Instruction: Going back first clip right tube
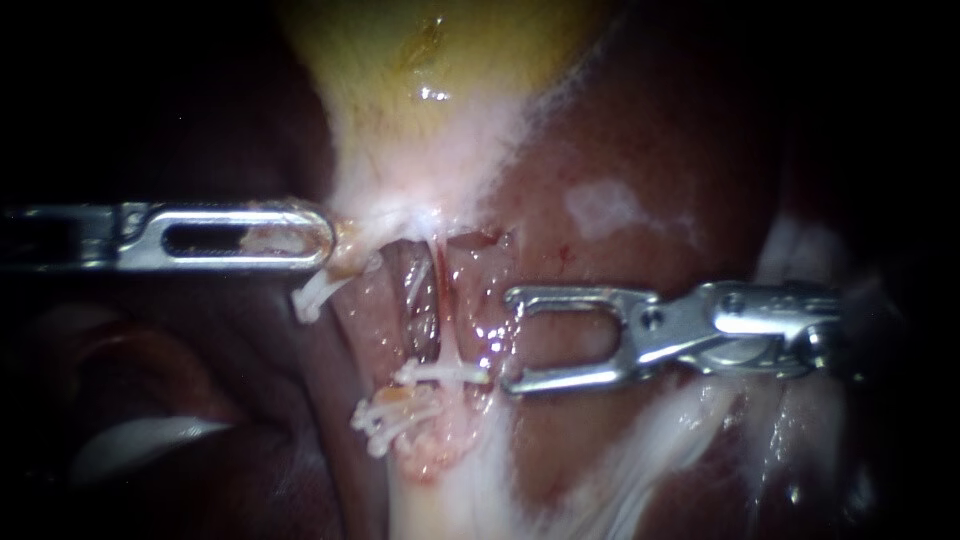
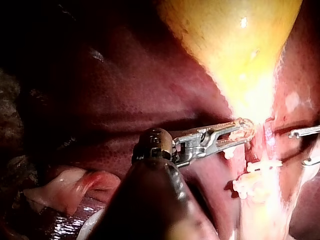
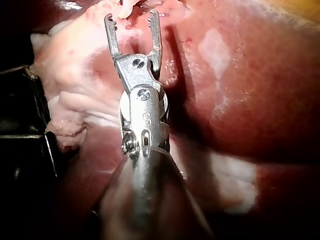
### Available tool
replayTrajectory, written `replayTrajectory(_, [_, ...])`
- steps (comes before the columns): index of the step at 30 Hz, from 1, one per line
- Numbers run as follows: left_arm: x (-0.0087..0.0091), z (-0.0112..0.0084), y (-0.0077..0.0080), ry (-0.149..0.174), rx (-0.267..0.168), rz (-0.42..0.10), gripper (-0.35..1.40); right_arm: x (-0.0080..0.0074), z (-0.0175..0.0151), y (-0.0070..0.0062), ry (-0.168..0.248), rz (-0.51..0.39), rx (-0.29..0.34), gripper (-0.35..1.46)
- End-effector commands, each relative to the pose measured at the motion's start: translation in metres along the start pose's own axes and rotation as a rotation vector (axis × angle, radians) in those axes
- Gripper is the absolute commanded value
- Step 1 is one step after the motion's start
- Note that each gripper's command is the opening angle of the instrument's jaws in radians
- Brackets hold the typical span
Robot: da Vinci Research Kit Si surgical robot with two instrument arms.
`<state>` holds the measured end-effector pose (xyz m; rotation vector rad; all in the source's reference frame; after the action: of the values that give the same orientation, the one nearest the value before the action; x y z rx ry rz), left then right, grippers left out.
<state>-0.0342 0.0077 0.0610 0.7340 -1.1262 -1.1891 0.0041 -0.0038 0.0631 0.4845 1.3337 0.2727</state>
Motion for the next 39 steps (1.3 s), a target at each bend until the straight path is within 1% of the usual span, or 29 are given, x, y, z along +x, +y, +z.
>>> replayTrajectory(1, [0.0000, 0.0000, 0.0000, 0.001, 0.001, 0.000, -0.35, 0.0003, -0.0007, 0.0000, -0.001, -0.005, -0.003, 0.50])
replayTrajectory(5, [-0.0001, 0.0000, 0.0000, 0.001, 0.001, 0.000, -0.35, 0.0008, -0.0020, -0.0001, -0.004, -0.024, -0.007, 0.50])
replayTrajectory(16, [0.0000, 0.0004, 0.0002, 0.000, 0.001, 0.000, -0.35, 0.0007, -0.0028, -0.0002, -0.005, -0.041, -0.004, 0.50])
replayTrajectory(22, [0.0005, 0.0017, 0.0011, -0.005, -0.002, 0.005, -0.35, 0.0006, -0.0029, 0.0001, -0.006, -0.059, -0.005, 0.50])
replayTrajectory(23, [0.0006, 0.0019, 0.0013, -0.009, -0.004, 0.006, -0.35, 0.0006, -0.0030, 0.0001, -0.006, -0.058, -0.005, 0.50])
replayTrajectory(27, [0.0011, 0.0033, 0.0022, -0.003, -0.007, 0.011, -0.35, 0.0005, -0.0032, 0.0003, -0.007, -0.064, -0.005, 0.50])
replayTrajectory(30, [0.0014, 0.0044, 0.0027, 0.007, -0.011, 0.014, -0.35, 0.0006, -0.0033, 0.0003, -0.007, -0.064, -0.004, 0.50])
replayTrajectory(35, [0.0016, 0.0058, 0.0037, 0.008, -0.012, 0.018, -0.35, 0.0007, -0.0033, 0.0004, -0.007, -0.063, -0.005, 0.50])
replayTrajectory(39, [0.0016, 0.0064, 0.0040, 0.007, -0.012, 0.018, -0.35, 0.0008, -0.0034, 0.0004, -0.004, -0.068, -0.005, 0.50])
